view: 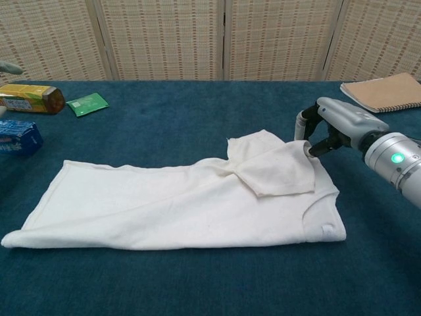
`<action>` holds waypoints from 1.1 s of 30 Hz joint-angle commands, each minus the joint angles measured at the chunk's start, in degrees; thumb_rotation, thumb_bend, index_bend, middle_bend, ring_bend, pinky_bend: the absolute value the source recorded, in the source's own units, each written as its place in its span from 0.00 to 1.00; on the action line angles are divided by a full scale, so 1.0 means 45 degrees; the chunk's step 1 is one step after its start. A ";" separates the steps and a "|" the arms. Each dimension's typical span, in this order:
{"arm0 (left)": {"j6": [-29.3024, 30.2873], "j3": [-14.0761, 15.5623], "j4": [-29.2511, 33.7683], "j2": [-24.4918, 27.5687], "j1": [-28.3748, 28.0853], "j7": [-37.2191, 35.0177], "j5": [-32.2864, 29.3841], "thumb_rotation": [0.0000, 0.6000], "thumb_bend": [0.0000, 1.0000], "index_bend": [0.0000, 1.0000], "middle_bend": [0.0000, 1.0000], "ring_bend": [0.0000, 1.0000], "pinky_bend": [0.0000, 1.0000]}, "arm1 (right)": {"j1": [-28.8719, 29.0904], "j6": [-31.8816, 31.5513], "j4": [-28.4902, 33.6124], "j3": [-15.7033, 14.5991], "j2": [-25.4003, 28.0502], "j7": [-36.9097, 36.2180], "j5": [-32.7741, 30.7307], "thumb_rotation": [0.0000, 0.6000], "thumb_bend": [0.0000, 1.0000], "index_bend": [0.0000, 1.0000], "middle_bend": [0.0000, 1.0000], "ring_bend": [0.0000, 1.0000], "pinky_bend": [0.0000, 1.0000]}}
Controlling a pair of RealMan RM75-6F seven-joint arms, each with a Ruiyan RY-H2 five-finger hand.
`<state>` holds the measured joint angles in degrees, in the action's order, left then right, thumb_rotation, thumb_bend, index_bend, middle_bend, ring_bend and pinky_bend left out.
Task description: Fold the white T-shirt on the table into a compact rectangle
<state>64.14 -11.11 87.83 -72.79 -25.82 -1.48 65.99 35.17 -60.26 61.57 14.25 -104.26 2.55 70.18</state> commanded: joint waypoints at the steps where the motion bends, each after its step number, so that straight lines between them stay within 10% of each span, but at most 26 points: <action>1: -0.0012 0.0003 0.0000 0.0019 0.0032 -0.0055 -0.0013 1.00 0.49 0.00 0.00 0.00 0.00 | 0.0112 0.0115 -0.0318 0.0061 -0.0190 0.0023 -0.0076 1.00 0.61 0.88 0.55 0.36 0.16; 12: -0.0003 -0.0015 -0.0153 0.0000 0.0148 -0.0289 0.0003 1.00 0.49 0.00 0.00 0.00 0.00 | 0.0369 0.0659 -0.1274 0.0129 -0.0523 0.0104 -0.0306 1.00 0.58 0.83 0.49 0.35 0.14; 21: 0.0098 -0.0067 -0.0098 0.0029 0.0190 -0.0379 0.0131 1.00 0.49 0.00 0.00 0.00 0.00 | 0.0377 0.0600 -0.0988 0.0048 -0.0222 0.0417 -0.0164 1.00 0.21 0.03 0.16 0.13 0.04; 33: 0.0268 -0.0155 0.0058 0.0112 0.0275 -0.0412 0.0170 1.00 0.48 0.00 0.00 0.00 0.00 | 0.0102 0.0169 0.1103 -0.0293 0.1098 0.0403 0.0539 1.00 0.19 0.00 0.12 0.10 0.00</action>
<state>65.29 -11.77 88.06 -72.34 -24.62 -3.31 66.75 36.20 -58.51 64.15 13.86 -101.03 4.90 70.98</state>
